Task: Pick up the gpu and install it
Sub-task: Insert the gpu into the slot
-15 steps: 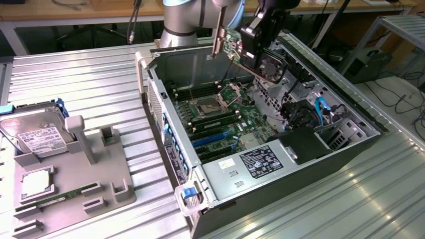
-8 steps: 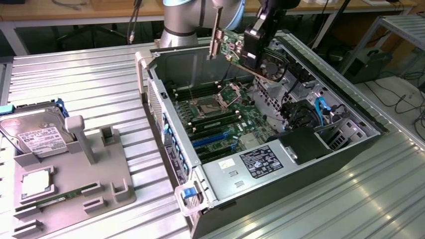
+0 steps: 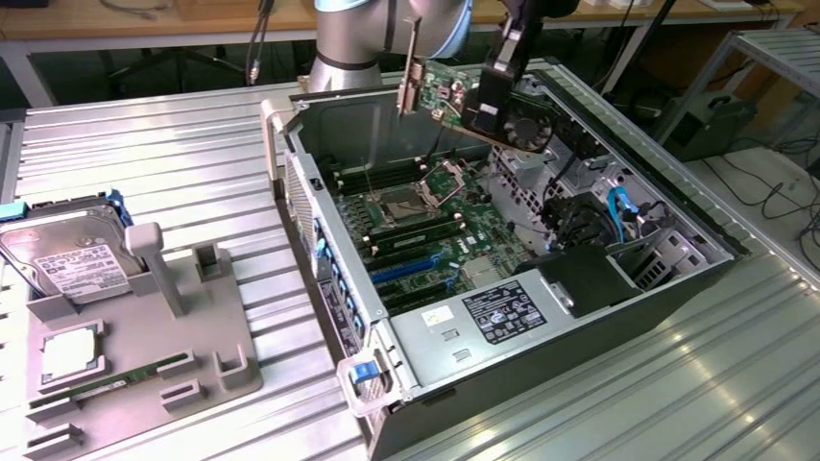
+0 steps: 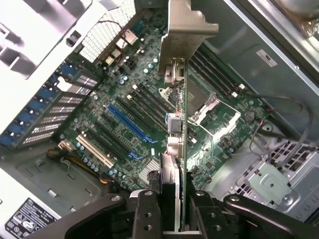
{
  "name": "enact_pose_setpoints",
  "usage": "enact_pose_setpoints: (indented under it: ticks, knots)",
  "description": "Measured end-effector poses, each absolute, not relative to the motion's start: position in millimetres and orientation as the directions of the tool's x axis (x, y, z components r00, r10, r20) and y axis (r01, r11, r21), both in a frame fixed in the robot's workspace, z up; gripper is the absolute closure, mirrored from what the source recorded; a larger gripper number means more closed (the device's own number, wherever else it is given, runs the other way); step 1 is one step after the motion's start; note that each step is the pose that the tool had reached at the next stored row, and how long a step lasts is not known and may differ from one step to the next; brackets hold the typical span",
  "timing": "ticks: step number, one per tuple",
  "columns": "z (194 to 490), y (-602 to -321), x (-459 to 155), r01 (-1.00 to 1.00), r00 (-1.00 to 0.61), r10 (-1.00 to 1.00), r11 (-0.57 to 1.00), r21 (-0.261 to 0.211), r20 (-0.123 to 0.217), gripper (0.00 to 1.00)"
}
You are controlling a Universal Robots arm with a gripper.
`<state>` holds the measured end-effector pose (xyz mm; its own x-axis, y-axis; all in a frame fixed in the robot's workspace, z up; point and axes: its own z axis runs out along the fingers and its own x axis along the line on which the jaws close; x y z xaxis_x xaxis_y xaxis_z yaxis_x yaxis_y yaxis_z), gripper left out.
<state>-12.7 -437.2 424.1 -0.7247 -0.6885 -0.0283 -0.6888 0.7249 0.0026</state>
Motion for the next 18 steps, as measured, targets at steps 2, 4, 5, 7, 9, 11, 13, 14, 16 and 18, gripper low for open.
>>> enact_pose_setpoints:
  ticks: [2, 4, 5, 7, 9, 11, 13, 14, 16, 18]
  knots:
    - [424.1, -437.2, -12.7, -0.717, -0.697, -0.717, 0.697, 0.003, -0.028, 0.72]
    - [424.0, -437.2, -12.7, -0.741, -0.671, -0.741, 0.671, 0.003, -0.028, 0.72]
    - [424.0, -437.2, -12.7, -0.754, -0.657, -0.753, 0.657, 0.003, -0.028, 0.72]
    - [424.0, -437.2, -12.7, -0.777, -0.629, -0.777, 0.629, 0.003, -0.028, 0.72]
    - [424.0, -437.2, -12.7, -0.800, -0.599, -0.800, 0.599, 0.003, -0.028, 0.72]
    - [423.9, -437.2, -12.7, -0.821, -0.571, -0.821, 0.571, 0.003, -0.028, 0.72]
    - [423.9, -437.2, -12.7, -0.848, -0.530, -0.848, 0.530, 0.003, -0.028, 0.72]
    - [423.8, -437.2, -12.7, -0.858, -0.513, -0.858, 0.513, 0.003, -0.028, 0.72]
    - [423.8, -437.2, -12.7, -0.878, -0.479, -0.877, 0.479, 0.003, -0.028, 0.72]
    - [423.8, -437.2, -12.7, -0.894, -0.448, -0.894, 0.448, 0.002, -0.028, 0.72]
